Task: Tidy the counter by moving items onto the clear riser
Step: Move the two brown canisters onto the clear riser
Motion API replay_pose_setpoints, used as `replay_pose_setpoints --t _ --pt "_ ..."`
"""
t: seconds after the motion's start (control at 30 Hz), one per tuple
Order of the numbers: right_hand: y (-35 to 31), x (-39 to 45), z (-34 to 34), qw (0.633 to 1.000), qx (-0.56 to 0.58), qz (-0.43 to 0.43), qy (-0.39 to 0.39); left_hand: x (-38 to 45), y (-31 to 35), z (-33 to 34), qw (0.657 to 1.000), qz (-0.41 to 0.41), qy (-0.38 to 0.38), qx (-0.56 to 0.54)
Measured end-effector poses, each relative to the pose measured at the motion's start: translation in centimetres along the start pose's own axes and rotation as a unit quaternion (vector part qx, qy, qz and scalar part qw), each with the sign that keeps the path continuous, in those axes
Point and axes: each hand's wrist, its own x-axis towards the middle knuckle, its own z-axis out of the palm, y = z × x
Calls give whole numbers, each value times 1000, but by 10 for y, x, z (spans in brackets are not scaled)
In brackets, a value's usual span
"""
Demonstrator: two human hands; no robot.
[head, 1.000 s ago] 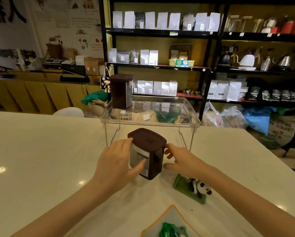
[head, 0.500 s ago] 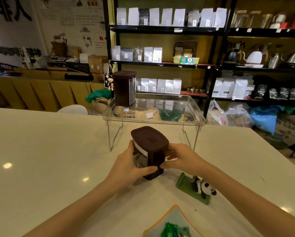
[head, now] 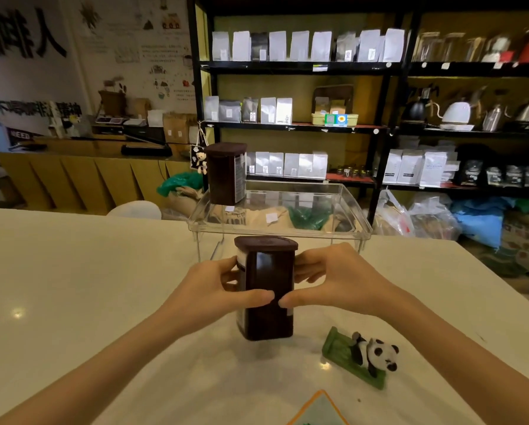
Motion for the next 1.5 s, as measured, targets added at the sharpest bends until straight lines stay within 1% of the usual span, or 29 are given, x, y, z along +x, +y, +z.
replay_pose_setpoints --t 0.1,0.17,0.37,0.47,0.57,0.7,0.8,0.9,1.03,1.2,1.3,1.5 --pt "-17 -3 -13 999 1 -30 13 -4 11 -17 1000 11 -11 -8" --pt "-28 -3 -22 998 2 -51 27 -3 20 -28 1000 17 -3 -17" --pt "-56 12 -52 988 9 -112 109 20 53 -56 996 76 30 -27" --pt "-58 30 -62 981 8 -118 151 46 64 -68 992 110 38 -45" --pt "-53 53 -65 974 36 -115 192 71 69 -71 985 142 67 -66" --pt "-35 84 -62 968 69 -87 226 104 61 -61 977 174 111 -45" --pt "-16 103 -55 966 83 -63 235 125 50 -56 978 172 118 -10" --pt "-3 120 -48 968 83 -36 233 143 39 -54 984 143 109 -1" --pt "4 140 -43 971 75 -12 226 160 28 -53 985 122 120 5" --pt "11 153 -39 975 64 4 211 170 21 -53 989 92 117 -5" --pt "15 154 -37 977 58 10 207 171 20 -52 989 91 113 -2" --pt "15 158 -34 976 33 11 213 172 19 -48 987 80 142 13"
